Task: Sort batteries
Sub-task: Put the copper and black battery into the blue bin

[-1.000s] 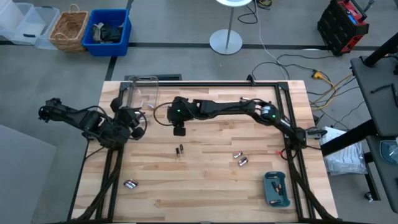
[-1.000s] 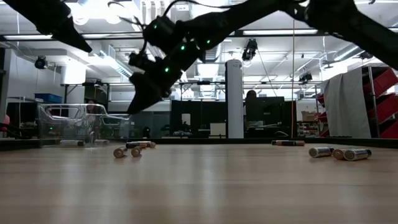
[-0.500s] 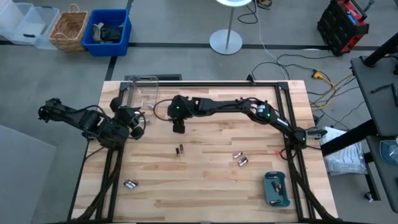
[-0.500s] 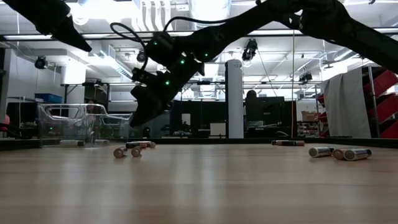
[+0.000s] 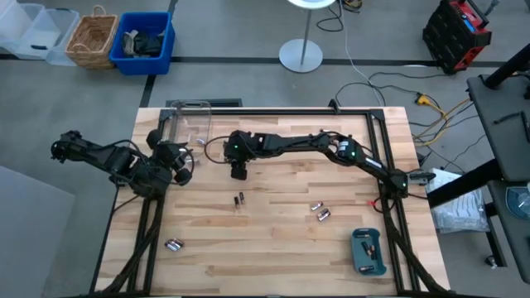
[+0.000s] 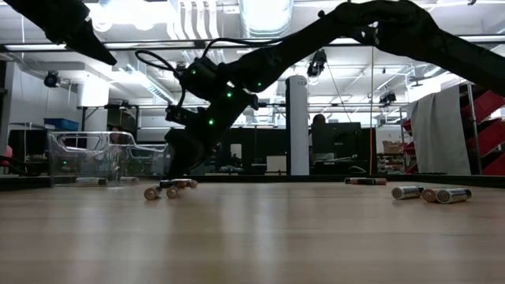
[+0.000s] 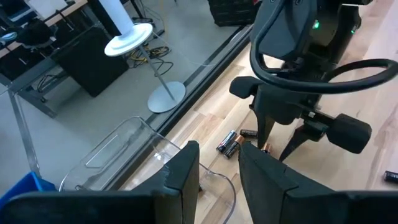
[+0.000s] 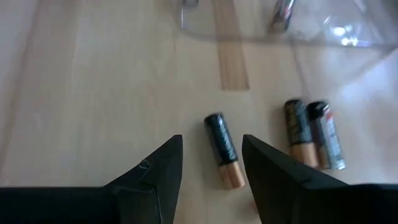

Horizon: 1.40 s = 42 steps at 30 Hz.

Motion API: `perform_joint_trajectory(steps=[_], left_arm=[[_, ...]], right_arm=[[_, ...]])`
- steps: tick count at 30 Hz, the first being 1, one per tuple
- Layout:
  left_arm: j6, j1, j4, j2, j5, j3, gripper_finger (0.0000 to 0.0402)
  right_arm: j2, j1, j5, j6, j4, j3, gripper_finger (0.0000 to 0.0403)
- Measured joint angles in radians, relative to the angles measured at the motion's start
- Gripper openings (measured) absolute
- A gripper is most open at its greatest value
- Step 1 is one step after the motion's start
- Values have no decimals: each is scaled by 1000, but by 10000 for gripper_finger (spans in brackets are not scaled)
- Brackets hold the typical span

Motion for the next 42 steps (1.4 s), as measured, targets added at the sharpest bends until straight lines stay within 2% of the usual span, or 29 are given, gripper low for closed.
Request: perform_joint_trajectory(steps=[29, 42], left_arm=[[5, 0, 2, 0, 1, 0, 94], [16, 0, 2, 0, 1, 0, 94]], right_arm=[[26, -11, -8, -80, 4, 2, 157], [26, -3, -53, -124, -5, -8, 122]])
